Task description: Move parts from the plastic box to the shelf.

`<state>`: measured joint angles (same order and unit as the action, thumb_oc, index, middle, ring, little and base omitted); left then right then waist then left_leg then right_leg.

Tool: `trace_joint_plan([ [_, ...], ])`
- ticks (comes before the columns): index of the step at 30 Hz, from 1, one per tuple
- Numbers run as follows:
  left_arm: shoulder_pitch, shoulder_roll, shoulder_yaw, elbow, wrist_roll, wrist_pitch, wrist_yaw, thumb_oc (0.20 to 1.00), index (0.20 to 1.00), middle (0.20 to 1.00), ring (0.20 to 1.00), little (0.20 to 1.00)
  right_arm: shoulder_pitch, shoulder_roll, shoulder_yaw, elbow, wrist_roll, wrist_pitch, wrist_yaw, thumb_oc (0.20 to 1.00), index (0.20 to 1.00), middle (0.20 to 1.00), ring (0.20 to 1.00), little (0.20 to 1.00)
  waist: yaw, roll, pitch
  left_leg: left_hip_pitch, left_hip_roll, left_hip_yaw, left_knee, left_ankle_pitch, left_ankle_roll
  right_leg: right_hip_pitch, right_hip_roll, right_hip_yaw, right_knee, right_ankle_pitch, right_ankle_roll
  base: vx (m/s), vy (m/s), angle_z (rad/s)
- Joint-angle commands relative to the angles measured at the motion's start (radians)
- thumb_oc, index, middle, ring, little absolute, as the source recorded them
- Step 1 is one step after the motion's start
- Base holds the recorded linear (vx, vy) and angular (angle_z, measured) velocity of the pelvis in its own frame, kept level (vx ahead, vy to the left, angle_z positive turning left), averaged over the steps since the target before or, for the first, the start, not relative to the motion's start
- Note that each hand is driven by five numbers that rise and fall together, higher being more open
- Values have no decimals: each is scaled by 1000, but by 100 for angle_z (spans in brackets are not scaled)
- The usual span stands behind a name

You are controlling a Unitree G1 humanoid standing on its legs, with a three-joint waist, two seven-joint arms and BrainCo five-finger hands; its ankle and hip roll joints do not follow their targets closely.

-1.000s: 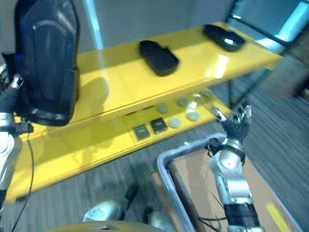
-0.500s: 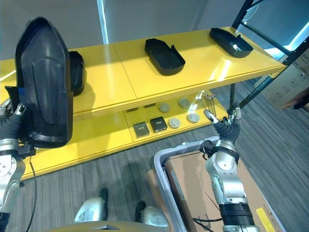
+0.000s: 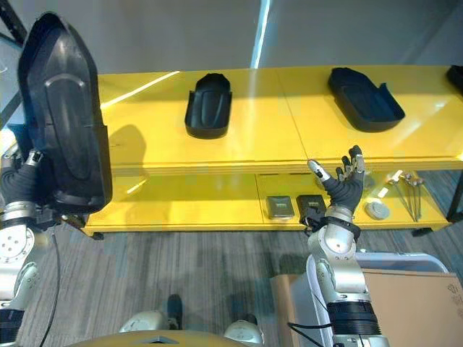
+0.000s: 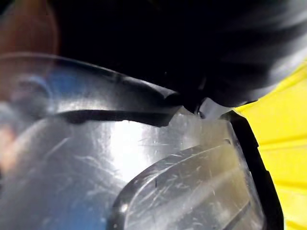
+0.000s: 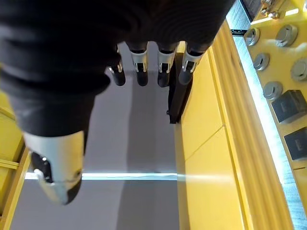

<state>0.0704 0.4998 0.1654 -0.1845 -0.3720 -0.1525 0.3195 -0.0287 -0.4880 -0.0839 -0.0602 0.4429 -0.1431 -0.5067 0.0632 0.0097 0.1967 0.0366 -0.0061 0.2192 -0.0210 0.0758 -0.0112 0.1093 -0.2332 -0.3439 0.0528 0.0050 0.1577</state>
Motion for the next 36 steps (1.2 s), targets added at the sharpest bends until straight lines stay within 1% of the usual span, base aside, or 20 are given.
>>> trace_joint_plan([
  [1,-7,42,58,-76,-19,-81,-25,200,200,200,200,200,-34,-24,6,-10,-20,-60,-25,1000,1000,1000,1000,1000,4,10,-44,-1,58,2,7,-46,-32,-29,82,-29,47,-45,-39,45,195,2],
  [5,-14,57,78,-95,-5,-87,-47,200,200,200,200,200,-37,-4,6,-2,-21,-75,-61,1000,1000,1000,1000,1000,27,14,-36,-5,11,-38,21,-71,11,-53,17,-8,145,-36,-10,40,268,6],
  [8,-42,61,67,-106,-3,-70,-68,200,200,200,200,200,-28,10,-3,9,-46,-92,-94,1000,1000,1000,1000,1000,19,22,-15,-4,-37,-86,32,-91,55,-125,-44,62,333,48,2,45,294,33],
  [9,-52,67,62,-112,0,-47,-70,200,200,200,200,200,-4,16,-25,-1,-46,-85,-105,1000,1000,1000,1000,1000,-11,27,7,15,-59,-130,28,-97,74,-194,-13,163,468,83,5,68,219,66],
  [10,-60,69,58,-112,1,-41,-68,200,200,200,200,200,-1,16,-32,-2,-40,-82,-105,1000,1000,1000,1000,1000,-21,26,12,19,-64,-140,23,-95,75,-208,17,186,479,72,4,79,167,75],
  [11,-76,71,49,-109,7,-24,-56,200,200,200,200,200,8,11,-45,-5,-27,-78,-95,1000,1000,1000,1000,1000,-44,22,19,25,-74,-164,15,-89,74,-232,79,218,475,55,1,59,32,85],
  [12,-95,69,37,-103,13,-4,-40,200,200,200,200,200,13,3,-57,-11,-24,-64,-77,1000,1000,1000,1000,1000,-68,13,22,28,-85,-180,8,-80,70,-256,147,239,422,52,1,85,15,74],
  [14,-114,62,23,-95,23,9,-20,200,200,200,200,200,13,-3,-66,-14,-18,-56,-54,1000,1000,1000,1000,1000,-85,-3,23,39,-105,-198,0,-82,65,-259,203,245,310,55,1,93,-16,55],
  [15,-116,61,21,-93,24,10,-18,200,200,200,200,200,12,-3,-67,-14,-17,-55,-51,1000,1000,1000,1000,1000,-87,-2,23,40,-104,-201,-1,-82,64,-253,209,243,294,59,0,122,-31,70],
  [16,-124,49,7,-87,38,11,-9,200,200,200,200,200,9,-12,-73,-17,-13,-49,-41,1000,1000,1000,1000,1000,-99,-17,26,55,-126,-218,-10,-90,59,-266,248,244,178,94,0,116,-35,79],
  [17,-127,37,-7,-81,46,5,-9,200,200,200,200,200,9,-16,-76,-19,-8,-43,-39,1000,1000,1000,1000,1000,-111,-26,29,61,-143,-237,-12,-90,61,-297,265,267,121,159,4,160,-35,82],
  [18,-121,27,-12,-80,48,0,-18,200,200,200,200,200,14,-16,-76,-22,-4,-41,-37,1000,1000,1000,1000,1000,-120,-28,32,67,-147,-249,-8,-97,65,-324,276,282,109,198,10,164,-18,47],
  [20,-108,13,-14,-87,61,-3,-30,200,200,200,200,200,17,-14,-82,-21,-5,-34,-27,1000,1000,1000,1000,1000,-115,-30,27,68,-147,-257,-8,-106,66,-318,285,270,92,180,-2,161,-34,51],
  [22,-100,3,-28,-87,61,-11,-33,200,200,200,200,200,22,-18,-84,-5,1,-39,-19,1000,1000,1000,1000,1000,-115,-34,17,68,-151,-270,-10,-104,64,-304,287,270,57,191,-7,132,-58,-5],
  [26,-79,2,-36,-88,44,-33,-39,200,200,200,200,200,32,-17,-84,1,-7,-51,-1,1000,1000,1000,1000,1000,-116,-38,2,67,-141,-243,8,-119,63,-274,289,263,20,173,-18,140,-63,26],
  [27,-75,3,-37,-88,36,-40,-43,200,200,200,200,200,34,-19,-84,-4,-7,-51,-1,1000,1000,1000,1000,1000,-116,-39,-1,65,-137,-233,19,-125,62,-262,289,261,10,159,-24,157,-84,21],
  [31,-84,-2,-64,-88,40,-42,-45,200,200,200,200,200,37,-26,-83,-3,-2,-61,-10,1000,1000,1000,1000,1000,-131,-44,-24,54,-106,-120,132,-187,47,-203,271,220,-7,95,-49,100,-53,-32],
  [32,-85,-3,-68,-91,37,-43,-45,200,200,200,200,200,39,-28,-87,-4,0,-62,-12,1000,1000,1000,1000,1000,-134,-45,-26,48,-97,-97,168,-185,39,-191,265,211,-9,84,-56,60,-57,-20],
  [34,-91,-9,-80,-105,28,-32,-45,200,200,200,200,200,53,-34,-98,-10,5,-67,-15,1000,1000,1000,1000,1000,-134,-49,-15,-41,-51,-64,397,-106,-10,-140,253,206,-21,64,-86,70,-119,1],
  [36,-95,-13,-79,-105,27,-26,-47,200,200,200,200,200,56,-36,-91,-8,2,-72,-24,1000,1000,1000,1000,1000,-133,-59,0,-132,-23,-88,572,-64,-25,-113,250,236,-26,63,-105,46,-96,2],
])
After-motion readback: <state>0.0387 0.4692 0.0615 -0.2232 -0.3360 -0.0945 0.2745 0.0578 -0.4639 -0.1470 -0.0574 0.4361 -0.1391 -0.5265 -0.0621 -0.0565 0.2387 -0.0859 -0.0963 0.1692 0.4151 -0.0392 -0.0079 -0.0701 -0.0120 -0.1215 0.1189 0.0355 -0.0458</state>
